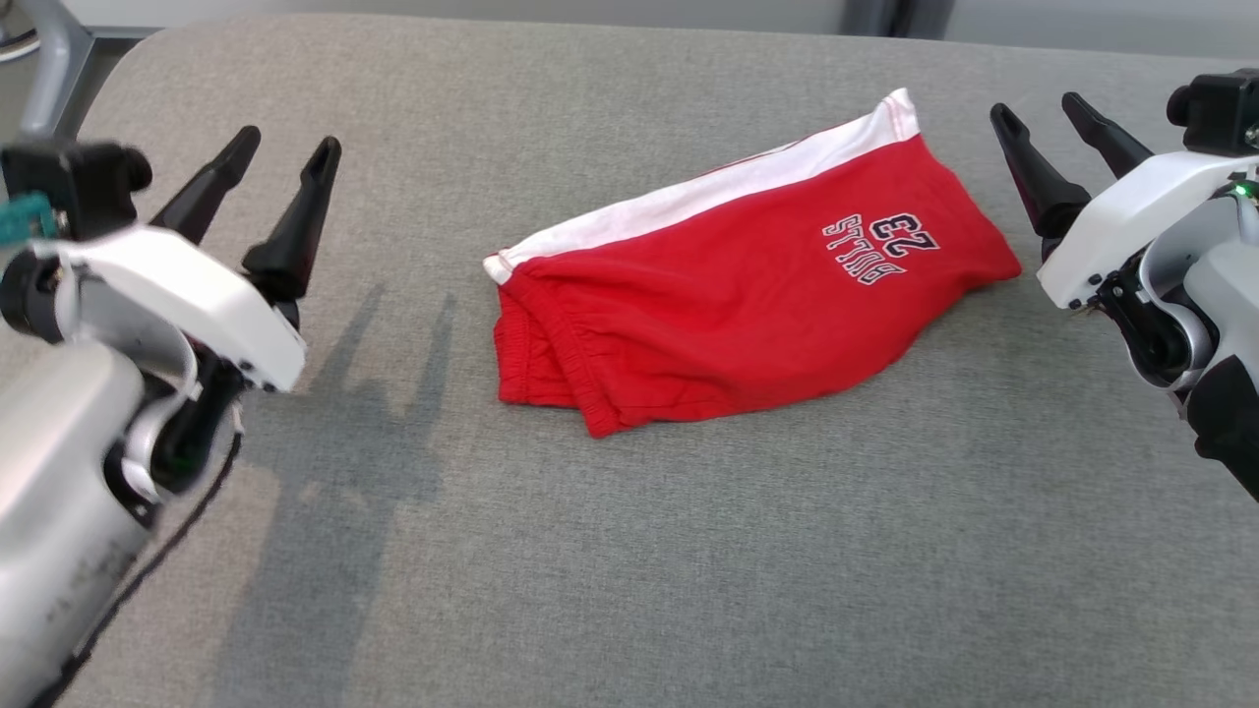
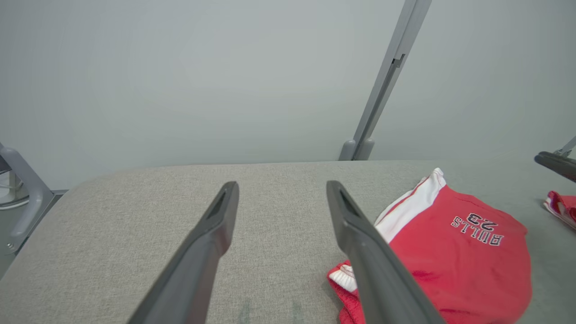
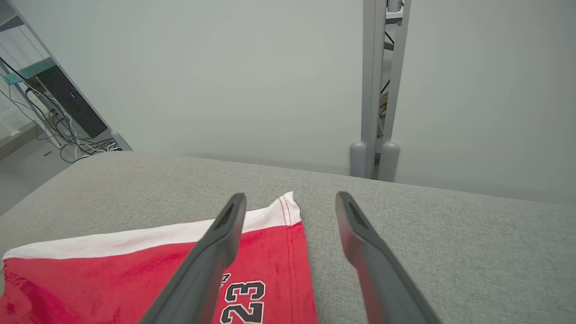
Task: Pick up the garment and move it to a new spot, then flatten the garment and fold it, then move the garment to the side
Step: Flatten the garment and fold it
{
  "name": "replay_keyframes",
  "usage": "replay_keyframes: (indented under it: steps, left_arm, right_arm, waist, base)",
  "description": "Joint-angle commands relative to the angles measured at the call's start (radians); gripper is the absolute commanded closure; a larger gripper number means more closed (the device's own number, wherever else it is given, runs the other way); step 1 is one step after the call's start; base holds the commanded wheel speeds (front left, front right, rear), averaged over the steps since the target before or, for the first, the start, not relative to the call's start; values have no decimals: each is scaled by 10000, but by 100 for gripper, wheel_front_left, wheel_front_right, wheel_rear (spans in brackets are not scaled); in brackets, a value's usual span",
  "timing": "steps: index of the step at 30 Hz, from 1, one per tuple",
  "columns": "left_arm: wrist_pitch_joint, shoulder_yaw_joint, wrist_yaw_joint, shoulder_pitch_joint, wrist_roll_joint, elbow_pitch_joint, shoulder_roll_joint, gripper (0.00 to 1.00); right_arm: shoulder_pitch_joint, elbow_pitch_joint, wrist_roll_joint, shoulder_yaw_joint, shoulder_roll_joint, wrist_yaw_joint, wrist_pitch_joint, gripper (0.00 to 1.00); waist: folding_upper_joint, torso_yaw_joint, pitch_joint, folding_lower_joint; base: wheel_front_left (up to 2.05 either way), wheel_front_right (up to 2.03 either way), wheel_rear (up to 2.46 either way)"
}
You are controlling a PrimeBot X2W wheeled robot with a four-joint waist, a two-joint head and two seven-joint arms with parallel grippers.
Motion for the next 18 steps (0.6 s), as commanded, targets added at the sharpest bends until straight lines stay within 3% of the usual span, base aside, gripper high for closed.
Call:
replay_keyframes:
  steps: [1, 6, 9, 14, 18]
  left_arm:
    - [-479, 26, 259, 326, 291, -161, 12, 0]
    - [-1475, 470, 1128, 1601, 954, -1015, -379, 0]
    - [-1522, 1195, 1360, 2445, 1447, -1557, -847, 0]
    - [-1524, 2516, 1320, 3897, 2549, -2407, -1800, 0]
    - [-1525, 3653, 1200, 4706, 4195, -3047, -2582, 0]
  right_arm:
    - [51, 143, 60, 45, 2, 1, 14, 0]
    - [-31, 611, 470, 223, -158, 1, 847, 0]
    - [-41, 906, 812, 227, -296, 1, 1451, 0]
    - [-246, 1325, 1145, 275, -382, 1, 2359, 0]
    - [-328, 1593, 1469, 240, -383, 1, 3085, 0]
  waist:
    - [0, 148, 100, 0]
    - [0, 643, 303, 0]
    - [0, 941, 412, 0]
    - [0, 1271, 657, 0]
    - [0, 1444, 805, 0]
  base:
    - [0, 0, 0]
    - [0, 0, 0]
    - [0, 0, 0]
    - [0, 0, 0]
    - [0, 0, 0]
